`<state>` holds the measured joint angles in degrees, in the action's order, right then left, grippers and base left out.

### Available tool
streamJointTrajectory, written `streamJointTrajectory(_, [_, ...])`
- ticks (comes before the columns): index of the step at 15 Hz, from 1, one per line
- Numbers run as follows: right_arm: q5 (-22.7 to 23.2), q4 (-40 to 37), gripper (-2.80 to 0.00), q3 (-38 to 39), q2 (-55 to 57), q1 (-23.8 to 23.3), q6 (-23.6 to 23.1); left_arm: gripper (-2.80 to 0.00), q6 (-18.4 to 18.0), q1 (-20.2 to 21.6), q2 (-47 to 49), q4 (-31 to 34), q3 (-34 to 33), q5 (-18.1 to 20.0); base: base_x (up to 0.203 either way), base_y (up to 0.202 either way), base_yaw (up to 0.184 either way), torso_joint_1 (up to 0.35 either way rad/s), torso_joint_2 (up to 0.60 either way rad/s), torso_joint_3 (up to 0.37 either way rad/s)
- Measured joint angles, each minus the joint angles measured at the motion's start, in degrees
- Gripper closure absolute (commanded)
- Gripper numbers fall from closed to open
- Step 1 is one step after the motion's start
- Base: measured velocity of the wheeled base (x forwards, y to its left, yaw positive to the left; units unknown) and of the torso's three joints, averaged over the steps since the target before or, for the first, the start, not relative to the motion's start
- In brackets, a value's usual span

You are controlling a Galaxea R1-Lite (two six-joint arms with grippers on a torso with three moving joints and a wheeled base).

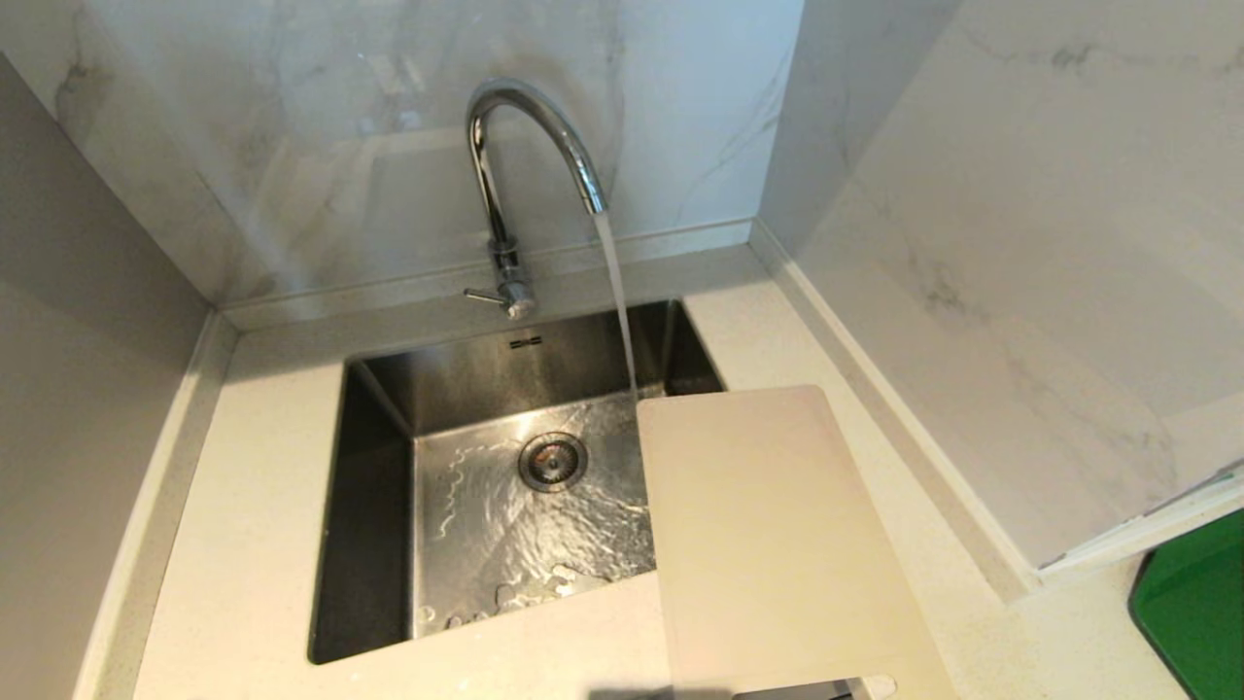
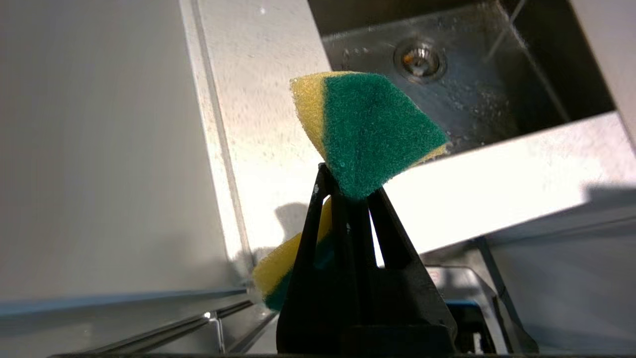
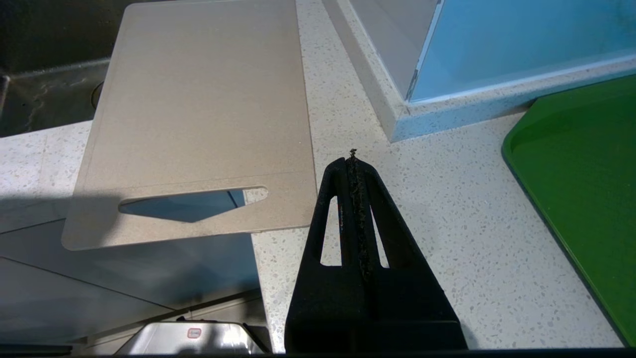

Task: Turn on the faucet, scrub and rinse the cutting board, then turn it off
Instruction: Pick up the cutting board

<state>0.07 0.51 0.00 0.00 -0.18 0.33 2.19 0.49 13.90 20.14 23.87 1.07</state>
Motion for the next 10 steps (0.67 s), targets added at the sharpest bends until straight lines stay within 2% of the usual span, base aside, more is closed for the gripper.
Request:
streamJointTrajectory(7, [0.0, 0.0, 0.0, 0.0, 0.0, 0.0, -0.02, 0.0, -4.45, -0.73, -10.56, -8.57, -15.68, -0.27, 0.0, 0.0, 0.0, 0.0, 0.0, 0.0])
streamJointTrajectory(10, [0.01, -0.05, 0.0, 0.0, 0.0, 0.0, -0.01, 0.0, -6.13, -0.7, -13.11, -19.46, -22.44, -0.08, 0.0, 0.0, 0.0, 0.0, 0.0, 0.0])
